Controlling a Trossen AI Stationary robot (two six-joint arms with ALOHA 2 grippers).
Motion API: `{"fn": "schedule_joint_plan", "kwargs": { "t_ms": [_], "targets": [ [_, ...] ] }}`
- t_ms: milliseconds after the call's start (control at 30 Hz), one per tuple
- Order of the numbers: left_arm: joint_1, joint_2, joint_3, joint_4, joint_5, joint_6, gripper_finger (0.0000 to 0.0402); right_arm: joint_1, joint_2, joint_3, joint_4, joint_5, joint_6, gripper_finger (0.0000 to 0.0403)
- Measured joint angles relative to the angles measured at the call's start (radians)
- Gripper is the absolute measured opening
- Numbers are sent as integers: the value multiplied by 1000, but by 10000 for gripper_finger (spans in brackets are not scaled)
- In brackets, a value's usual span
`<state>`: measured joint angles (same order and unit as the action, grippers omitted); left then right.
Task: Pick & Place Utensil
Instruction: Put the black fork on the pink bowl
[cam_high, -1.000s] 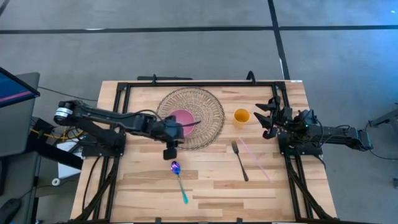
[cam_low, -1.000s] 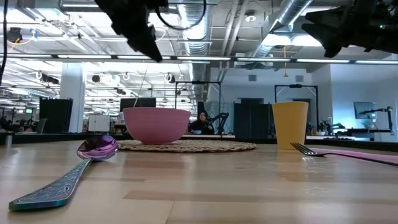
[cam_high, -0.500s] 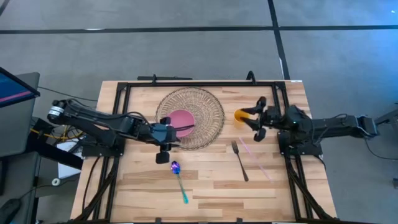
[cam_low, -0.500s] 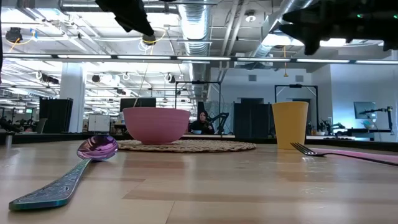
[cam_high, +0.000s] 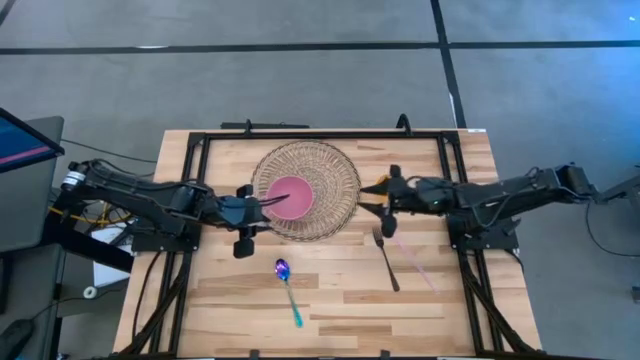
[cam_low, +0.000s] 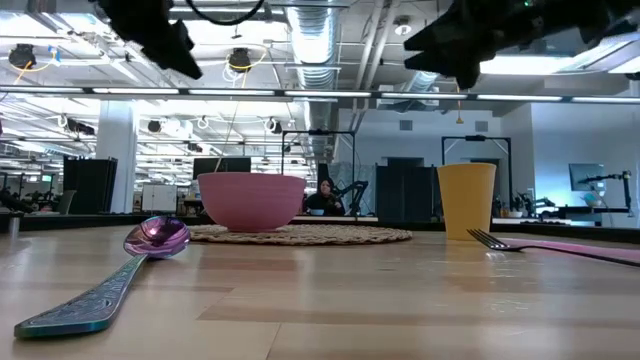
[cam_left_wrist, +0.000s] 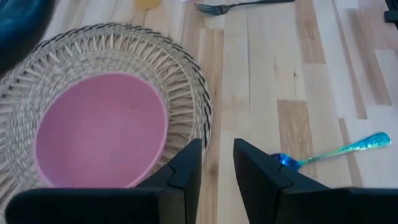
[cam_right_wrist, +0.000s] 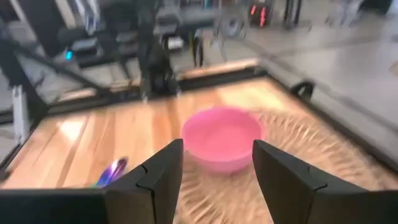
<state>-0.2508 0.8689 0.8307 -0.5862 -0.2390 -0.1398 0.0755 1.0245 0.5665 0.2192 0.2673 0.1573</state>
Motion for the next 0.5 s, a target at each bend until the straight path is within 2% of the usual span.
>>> {"fn": "schedule_joint_plan", "kwargs": {
  "t_ms": [100,300,500],
  "targets": [
    [0,-43,-39,5,-1,0,95,32,58,56,-86,7,40,183],
    [0,-85,-92,23,-1,0,95,104,148,143,-261,96,150,172],
    [0,-82,-114,32,-5,0,95,158,207,203,-438,83,333,174]
  ]
}}
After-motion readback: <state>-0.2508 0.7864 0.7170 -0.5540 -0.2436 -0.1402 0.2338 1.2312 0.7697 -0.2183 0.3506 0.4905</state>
